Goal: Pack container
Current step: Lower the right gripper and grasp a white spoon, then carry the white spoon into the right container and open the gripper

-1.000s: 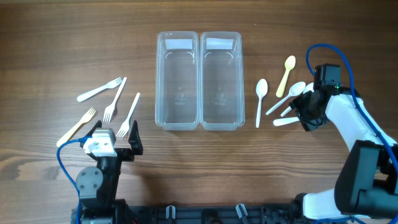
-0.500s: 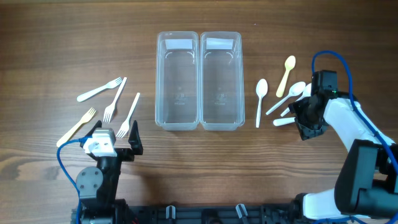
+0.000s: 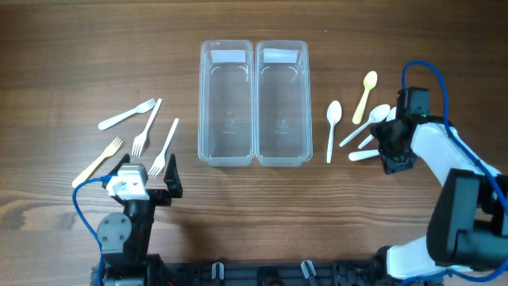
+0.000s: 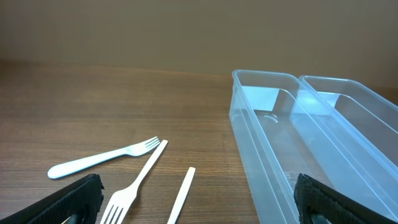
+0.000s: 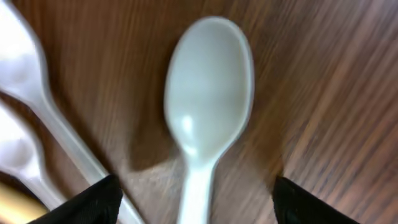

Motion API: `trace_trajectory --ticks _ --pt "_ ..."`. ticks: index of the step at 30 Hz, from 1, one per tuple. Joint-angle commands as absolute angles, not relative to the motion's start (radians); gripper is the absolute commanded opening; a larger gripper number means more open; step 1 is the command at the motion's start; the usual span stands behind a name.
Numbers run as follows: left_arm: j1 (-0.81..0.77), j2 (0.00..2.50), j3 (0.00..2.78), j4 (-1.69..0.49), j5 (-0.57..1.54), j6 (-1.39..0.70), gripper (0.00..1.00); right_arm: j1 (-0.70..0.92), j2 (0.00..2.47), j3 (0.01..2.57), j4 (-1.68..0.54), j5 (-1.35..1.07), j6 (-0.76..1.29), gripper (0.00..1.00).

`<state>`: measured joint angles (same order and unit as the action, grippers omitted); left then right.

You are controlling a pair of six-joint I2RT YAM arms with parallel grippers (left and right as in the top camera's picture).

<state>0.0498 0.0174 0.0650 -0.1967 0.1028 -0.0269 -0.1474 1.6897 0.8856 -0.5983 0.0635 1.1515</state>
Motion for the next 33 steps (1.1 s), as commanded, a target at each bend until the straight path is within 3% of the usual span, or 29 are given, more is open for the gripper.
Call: trace_trajectory --ticks 1,5,9,11,15,19,27,33 --pt "0.051 0.009 0.059 -0.194 0.104 -0.008 1.0 -0.152 1.784 0.873 -0.591 0.086 1.162 0.79" --pt "0.051 0.009 0.059 -0.194 0.104 -0.008 1.0 -0.152 1.826 0.873 -0.58 0.085 1.152 0.76" --pt "0.051 0.009 0.059 -0.194 0.104 -0.008 1.0 -0.152 1.826 0.873 -0.581 0.08 1.139 0.56" --pt "0.051 0.009 0.059 -0.194 0.104 -0.008 1.0 -0.152 1.826 0.873 -0.583 0.068 1.124 0.52" --pt "0.051 0.009 0.059 -0.194 0.104 -0.008 1.0 -0.152 1.825 0.873 -0.587 0.062 1.098 0.23" --pt "0.051 0.009 0.059 -0.194 0.104 -0.008 1.0 -0.152 1.825 0.873 -0.586 0.058 1.099 0.05" --pt "0.051 0.009 0.059 -0.194 0.104 -0.008 1.0 -0.152 1.769 0.88 -0.581 0.048 0.987 0.04" --pt "0.051 0.009 0.059 -0.194 0.104 -0.008 1.0 -0.152 1.473 0.893 -0.589 0.043 0.781 0.04"
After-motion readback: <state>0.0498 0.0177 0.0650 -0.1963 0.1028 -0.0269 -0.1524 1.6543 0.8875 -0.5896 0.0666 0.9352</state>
